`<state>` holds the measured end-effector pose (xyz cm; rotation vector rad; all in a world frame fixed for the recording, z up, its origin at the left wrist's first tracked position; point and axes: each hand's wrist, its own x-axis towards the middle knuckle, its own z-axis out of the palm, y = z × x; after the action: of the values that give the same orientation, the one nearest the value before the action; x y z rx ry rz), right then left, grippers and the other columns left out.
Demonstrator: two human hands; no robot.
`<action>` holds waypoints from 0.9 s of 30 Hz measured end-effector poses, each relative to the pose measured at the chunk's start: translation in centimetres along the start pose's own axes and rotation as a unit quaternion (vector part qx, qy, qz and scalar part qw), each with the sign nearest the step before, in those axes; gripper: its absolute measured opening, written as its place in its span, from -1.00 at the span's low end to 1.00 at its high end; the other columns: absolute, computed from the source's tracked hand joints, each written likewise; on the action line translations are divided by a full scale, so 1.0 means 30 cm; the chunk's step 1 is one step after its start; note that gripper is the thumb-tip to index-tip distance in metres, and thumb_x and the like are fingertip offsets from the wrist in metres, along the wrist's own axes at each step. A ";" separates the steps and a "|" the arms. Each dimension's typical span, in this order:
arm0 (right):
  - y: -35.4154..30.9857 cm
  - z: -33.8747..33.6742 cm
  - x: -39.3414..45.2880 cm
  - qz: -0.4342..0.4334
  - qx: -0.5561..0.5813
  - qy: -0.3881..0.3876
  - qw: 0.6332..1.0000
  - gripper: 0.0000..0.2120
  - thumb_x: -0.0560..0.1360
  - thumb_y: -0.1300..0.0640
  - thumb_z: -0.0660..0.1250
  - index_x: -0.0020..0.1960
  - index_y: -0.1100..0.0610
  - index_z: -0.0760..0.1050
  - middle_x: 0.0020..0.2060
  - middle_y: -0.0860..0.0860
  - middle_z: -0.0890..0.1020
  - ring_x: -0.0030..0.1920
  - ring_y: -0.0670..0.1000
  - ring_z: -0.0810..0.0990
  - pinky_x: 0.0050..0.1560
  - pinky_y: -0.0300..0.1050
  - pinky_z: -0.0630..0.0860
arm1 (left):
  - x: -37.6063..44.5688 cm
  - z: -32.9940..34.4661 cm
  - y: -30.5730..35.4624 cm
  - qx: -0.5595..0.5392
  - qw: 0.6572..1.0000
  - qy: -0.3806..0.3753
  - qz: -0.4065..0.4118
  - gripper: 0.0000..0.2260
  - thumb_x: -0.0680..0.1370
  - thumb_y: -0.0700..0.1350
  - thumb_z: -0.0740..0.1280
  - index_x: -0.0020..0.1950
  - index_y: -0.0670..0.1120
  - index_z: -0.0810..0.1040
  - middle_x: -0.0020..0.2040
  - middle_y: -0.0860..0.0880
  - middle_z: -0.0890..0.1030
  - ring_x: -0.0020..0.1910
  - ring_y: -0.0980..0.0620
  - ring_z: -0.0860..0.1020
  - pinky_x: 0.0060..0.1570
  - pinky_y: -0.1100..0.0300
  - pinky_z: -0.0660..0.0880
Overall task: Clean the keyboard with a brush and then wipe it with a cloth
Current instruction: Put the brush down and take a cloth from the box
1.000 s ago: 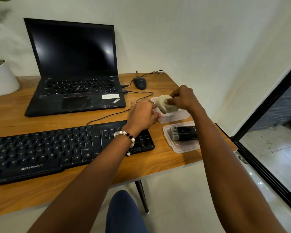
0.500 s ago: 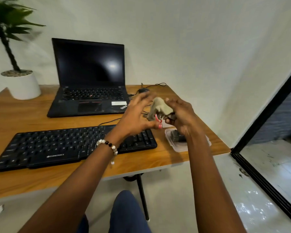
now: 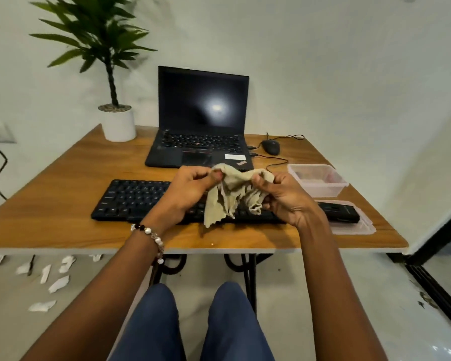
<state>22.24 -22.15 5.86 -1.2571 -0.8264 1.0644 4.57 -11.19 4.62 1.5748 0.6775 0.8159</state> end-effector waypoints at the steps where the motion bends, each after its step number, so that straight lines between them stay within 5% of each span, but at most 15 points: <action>1: 0.006 0.014 0.010 0.004 0.012 0.000 1.000 -0.71 0.31 0.15 0.46 -0.03 0.27 0.60 -0.28 0.12 0.70 -0.37 -0.01 0.65 -0.47 -0.18 0.56 | -0.006 -0.011 0.009 -0.065 0.997 0.028 -0.032 -0.80 0.56 -0.11 0.34 -0.04 -0.24 0.65 -0.15 -0.16 0.70 -0.19 -0.03 0.65 -0.10 0.01 0.58; 3: 0.022 0.043 0.027 0.016 0.022 0.005 1.000 -0.72 0.31 0.16 0.46 -0.03 0.28 0.62 -0.18 0.15 0.72 -0.22 0.06 0.70 -0.23 -0.04 0.67 | -0.011 -0.029 0.028 -0.175 0.977 0.068 -0.098 -0.80 0.57 -0.11 0.34 -0.04 -0.25 0.64 -0.19 -0.16 0.70 -0.23 -0.06 0.66 -0.16 0.03 0.63; 7: 0.049 0.104 0.055 0.041 0.090 0.009 0.995 -0.63 0.45 0.16 0.42 0.19 0.32 0.55 0.10 0.26 0.64 0.10 0.19 0.64 0.20 0.23 0.53 | -0.011 -0.071 0.025 -0.213 0.954 0.091 -0.189 -0.80 0.56 -0.04 0.35 -0.04 -0.16 0.65 -0.10 -0.16 0.71 -0.16 -0.10 0.69 -0.13 -0.01 0.63; 12: 0.069 0.159 0.091 0.037 0.087 0.022 0.995 -0.64 0.53 0.08 0.38 0.22 0.28 0.55 0.08 0.21 0.67 0.11 0.19 0.66 0.16 0.22 0.55 | -0.032 -0.112 -0.007 -0.192 0.961 0.024 -0.200 -0.53 0.35 0.07 0.50 0.10 -0.23 0.61 -0.01 -0.19 0.69 -0.02 -0.13 0.67 0.01 -0.05 0.61; 19: 0.053 0.199 0.097 0.006 0.071 -0.060 0.996 -0.60 0.30 0.43 0.45 0.11 0.26 0.56 0.05 0.23 0.67 0.04 0.20 0.68 -0.01 0.13 0.64 | -0.018 -0.117 -0.029 -0.271 0.948 0.064 -0.155 -0.72 0.46 -0.32 0.40 0.16 -0.31 0.55 -0.02 -0.23 0.66 -0.14 -0.11 0.68 -0.07 -0.04 0.63; 25: 0.104 0.254 0.129 0.015 0.185 -0.041 0.982 -0.61 0.33 0.29 0.44 0.16 0.29 0.55 0.09 0.25 0.65 0.11 0.21 0.64 0.14 0.22 0.56 | -0.019 -0.132 -0.050 -0.335 0.916 0.056 -0.213 -0.77 0.59 -0.10 0.30 0.13 -0.22 0.59 0.03 -0.23 0.67 0.00 -0.16 0.65 -0.04 -0.11 0.61; 27: 0.120 0.292 0.140 0.003 0.216 -0.043 0.975 -0.59 0.38 0.25 0.42 0.21 0.29 0.53 0.08 0.23 0.66 0.09 0.18 0.66 0.15 0.20 0.56 | -0.020 -0.141 -0.061 -0.254 0.939 0.078 -0.218 -0.82 0.58 -0.09 0.31 0.05 -0.18 0.61 -0.05 -0.18 0.69 -0.09 -0.10 0.66 -0.08 -0.04 0.62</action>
<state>14.82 -15.34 3.38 -0.8506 -0.6105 1.2318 0.82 -8.93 3.05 0.8560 0.8142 0.7095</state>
